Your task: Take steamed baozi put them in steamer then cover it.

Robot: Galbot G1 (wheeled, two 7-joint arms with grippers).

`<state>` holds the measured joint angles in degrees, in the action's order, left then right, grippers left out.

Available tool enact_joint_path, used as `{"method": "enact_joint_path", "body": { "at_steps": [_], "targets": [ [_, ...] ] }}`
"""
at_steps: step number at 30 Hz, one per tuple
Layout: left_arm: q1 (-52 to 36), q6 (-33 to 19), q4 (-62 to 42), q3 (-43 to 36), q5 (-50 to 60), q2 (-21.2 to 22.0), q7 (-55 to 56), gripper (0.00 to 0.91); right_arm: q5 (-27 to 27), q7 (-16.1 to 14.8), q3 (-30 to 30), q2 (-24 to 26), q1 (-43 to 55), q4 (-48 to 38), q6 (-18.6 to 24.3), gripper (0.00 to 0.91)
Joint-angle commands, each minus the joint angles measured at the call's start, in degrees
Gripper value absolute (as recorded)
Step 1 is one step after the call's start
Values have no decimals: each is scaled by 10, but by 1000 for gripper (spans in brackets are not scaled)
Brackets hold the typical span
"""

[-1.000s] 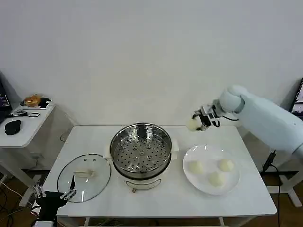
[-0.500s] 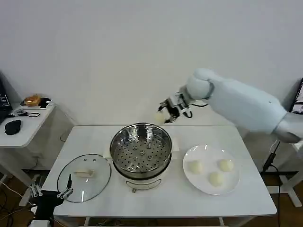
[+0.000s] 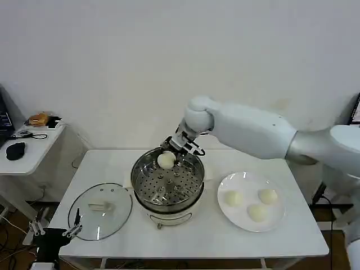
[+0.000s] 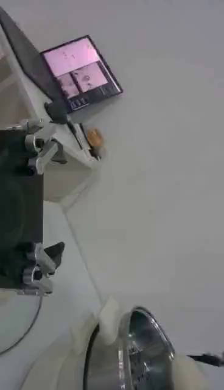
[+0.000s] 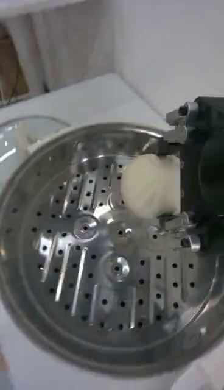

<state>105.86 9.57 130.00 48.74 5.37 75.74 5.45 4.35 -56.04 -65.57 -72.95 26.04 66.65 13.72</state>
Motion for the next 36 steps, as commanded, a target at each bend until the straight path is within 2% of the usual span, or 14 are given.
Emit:
{"method": "enact_joint_path", "body": {
  "at_steps": [1, 12, 20, 22, 24, 26, 32, 36],
  "targets": [
    [0, 0, -1, 2, 0, 0, 0, 907, 113, 12, -9, -55, -29, -104, 106, 645],
    [-1, -1, 0, 0, 0, 2, 0, 907, 152, 36, 6, -65, -46, -126, 136, 645],
    [5, -1, 5, 2, 1, 4, 1, 907, 159, 52, 11, -72, -57, -135, 148, 645],
    [5, -1, 6, 1, 1, 4, 1, 907, 157, 53, 10, -74, -58, -137, 149, 705],
    [6, -1, 6, 1, 1, 4, 1, 907, 157, 55, 10, -76, -58, -139, 151, 856],
    [6, -1, 6, 1, 1, 4, 1, 907, 163, 58, 11, -79, -59, -144, 156, 907],
    [6, -1, 9, 0, 1, 4, 1, 907, 160, 61, 16, -79, -53, -143, 161, 907],
    [5, 0, 11, 1, 0, 3, 1, 907, 102, 50, 9, -54, -28, -108, 137, 907]
  ]
}}
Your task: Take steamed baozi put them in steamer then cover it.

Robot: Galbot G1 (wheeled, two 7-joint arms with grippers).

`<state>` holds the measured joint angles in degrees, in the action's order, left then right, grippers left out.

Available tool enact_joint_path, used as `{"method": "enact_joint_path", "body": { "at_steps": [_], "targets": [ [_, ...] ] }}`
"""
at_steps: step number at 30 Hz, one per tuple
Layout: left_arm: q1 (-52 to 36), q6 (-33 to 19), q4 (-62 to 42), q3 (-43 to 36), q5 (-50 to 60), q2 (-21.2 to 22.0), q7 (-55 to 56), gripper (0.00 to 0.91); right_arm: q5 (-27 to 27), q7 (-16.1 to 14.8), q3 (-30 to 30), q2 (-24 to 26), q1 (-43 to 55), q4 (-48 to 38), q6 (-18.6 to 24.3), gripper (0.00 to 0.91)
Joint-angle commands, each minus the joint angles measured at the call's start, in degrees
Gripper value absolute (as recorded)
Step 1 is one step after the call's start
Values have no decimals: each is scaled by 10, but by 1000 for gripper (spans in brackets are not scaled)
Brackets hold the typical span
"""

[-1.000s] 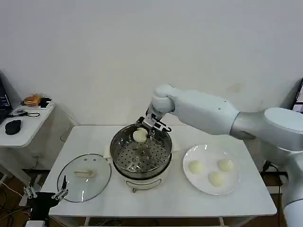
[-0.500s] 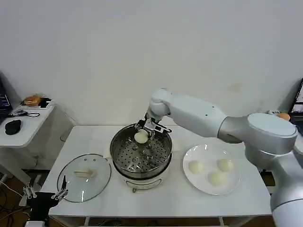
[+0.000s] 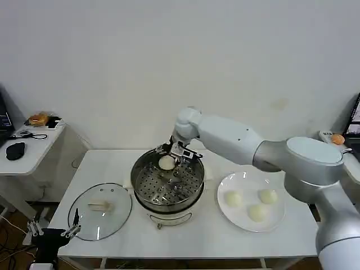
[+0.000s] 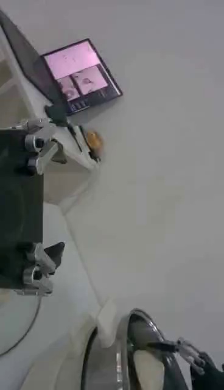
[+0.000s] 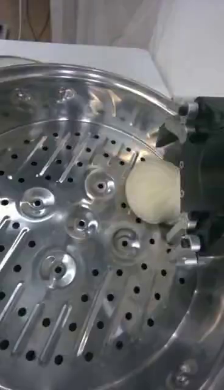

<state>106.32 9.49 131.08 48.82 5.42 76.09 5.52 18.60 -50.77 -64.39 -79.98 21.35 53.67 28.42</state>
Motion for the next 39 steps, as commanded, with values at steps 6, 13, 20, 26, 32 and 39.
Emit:
{"method": "enact_joint_path", "body": {
  "at_steps": [6, 13, 20, 26, 32, 39],
  "targets": [
    [0, 3, 6, -4, -1, -5, -1, 907, -147, -25, -15, 95, 92, 148, -98, 907],
    [-4, 12, 16, -9, -12, -20, -5, 907, -236, -16, -48, 253, 159, 259, -242, 907],
    [-13, 13, 19, -27, -13, -36, -6, 907, -250, -15, -86, 410, 180, 314, -306, 907],
    [-19, 13, 16, -43, -10, -42, -7, 907, -254, -15, -120, 531, 146, 402, -348, 907],
    [-25, 13, 11, -49, -9, -49, -8, 907, -243, -5, -129, 583, 77, 435, -375, 907],
    [-27, 13, 6, -55, -6, -48, -8, 907, -231, 3, -62, 588, -43, 420, -393, 907]
  ]
}}
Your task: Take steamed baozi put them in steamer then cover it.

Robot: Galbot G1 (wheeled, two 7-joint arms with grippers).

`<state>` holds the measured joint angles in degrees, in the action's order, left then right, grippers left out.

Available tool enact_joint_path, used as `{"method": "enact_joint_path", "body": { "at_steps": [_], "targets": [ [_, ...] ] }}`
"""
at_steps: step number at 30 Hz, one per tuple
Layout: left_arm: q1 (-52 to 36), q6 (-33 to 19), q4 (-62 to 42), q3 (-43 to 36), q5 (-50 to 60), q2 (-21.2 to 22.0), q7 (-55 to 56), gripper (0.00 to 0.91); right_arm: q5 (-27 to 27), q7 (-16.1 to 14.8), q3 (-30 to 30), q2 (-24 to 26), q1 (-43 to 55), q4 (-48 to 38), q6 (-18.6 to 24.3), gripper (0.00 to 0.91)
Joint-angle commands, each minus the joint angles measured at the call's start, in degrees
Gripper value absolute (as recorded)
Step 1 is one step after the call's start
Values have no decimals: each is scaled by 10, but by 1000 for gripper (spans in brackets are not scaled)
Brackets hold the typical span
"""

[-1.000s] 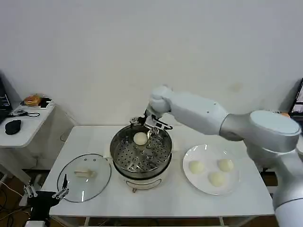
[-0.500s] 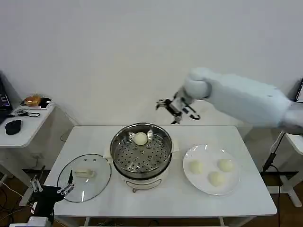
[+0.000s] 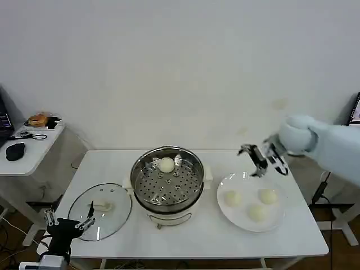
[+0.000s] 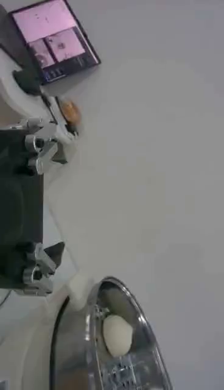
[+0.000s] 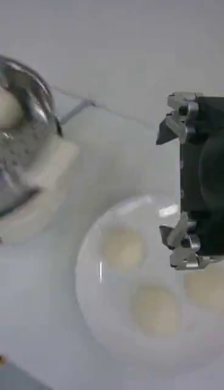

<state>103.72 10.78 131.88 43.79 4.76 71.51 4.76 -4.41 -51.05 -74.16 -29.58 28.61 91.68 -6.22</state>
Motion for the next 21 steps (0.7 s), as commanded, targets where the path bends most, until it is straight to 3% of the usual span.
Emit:
{"method": "enact_joint_path", "body": {
  "at_steps": [1, 10, 21],
  "targets": [
    [-1, 0, -1, -5, 1, -2, 0, 907, 1, 8, 56, 78, -139, 35, -50, 907],
    [-2, 1, -8, 1, 1, 2, -1, 907, -3, 20, 126, -3, -222, -41, -62, 907],
    [-5, 0, -18, 15, -1, 3, -2, 907, -12, 21, 122, -105, -226, -113, -74, 907]
  ]
}}
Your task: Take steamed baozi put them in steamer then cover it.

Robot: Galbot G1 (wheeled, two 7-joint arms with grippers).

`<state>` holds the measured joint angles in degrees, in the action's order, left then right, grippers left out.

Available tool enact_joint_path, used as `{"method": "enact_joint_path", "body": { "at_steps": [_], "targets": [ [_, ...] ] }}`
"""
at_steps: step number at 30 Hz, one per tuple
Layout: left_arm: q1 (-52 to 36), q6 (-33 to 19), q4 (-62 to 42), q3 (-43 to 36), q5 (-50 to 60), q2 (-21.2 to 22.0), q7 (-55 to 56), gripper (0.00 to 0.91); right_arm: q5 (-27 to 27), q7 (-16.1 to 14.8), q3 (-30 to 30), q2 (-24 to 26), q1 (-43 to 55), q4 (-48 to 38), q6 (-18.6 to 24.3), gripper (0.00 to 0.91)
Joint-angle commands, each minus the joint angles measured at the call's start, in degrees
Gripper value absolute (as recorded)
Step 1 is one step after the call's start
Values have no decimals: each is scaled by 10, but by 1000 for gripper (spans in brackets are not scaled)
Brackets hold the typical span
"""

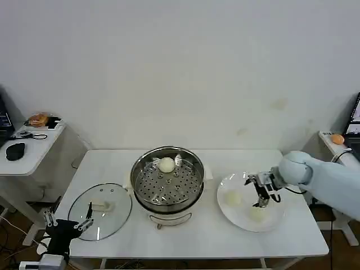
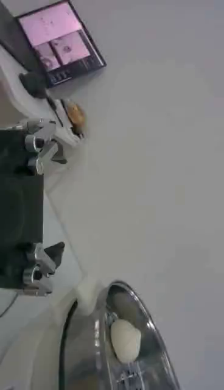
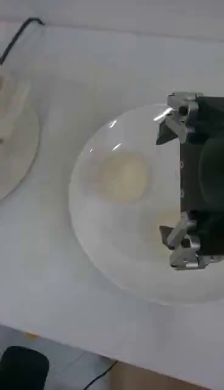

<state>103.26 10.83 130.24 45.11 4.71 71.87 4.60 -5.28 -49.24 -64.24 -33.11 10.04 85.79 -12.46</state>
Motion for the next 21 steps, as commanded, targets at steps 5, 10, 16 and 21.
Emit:
{"method": "enact_joint_path", "body": {
  "at_steps": [5, 10, 16, 21],
  "targets": [
    [-2, 0, -5, 5, -1, 0, 0, 907, 4, 2, 22, -102, -47, -84, -14, 907],
    [-5, 0, -10, 7, -2, -1, -1, 907, 16, -1, 26, -120, -57, -103, -17, 907],
    [-9, 0, -14, 6, -3, -1, -1, 907, 32, -8, 25, -131, -58, -119, -21, 816],
    [-10, 0, -15, 7, -4, -1, -1, 907, 38, -10, 24, -136, -59, -126, -26, 766]
  ]
}}
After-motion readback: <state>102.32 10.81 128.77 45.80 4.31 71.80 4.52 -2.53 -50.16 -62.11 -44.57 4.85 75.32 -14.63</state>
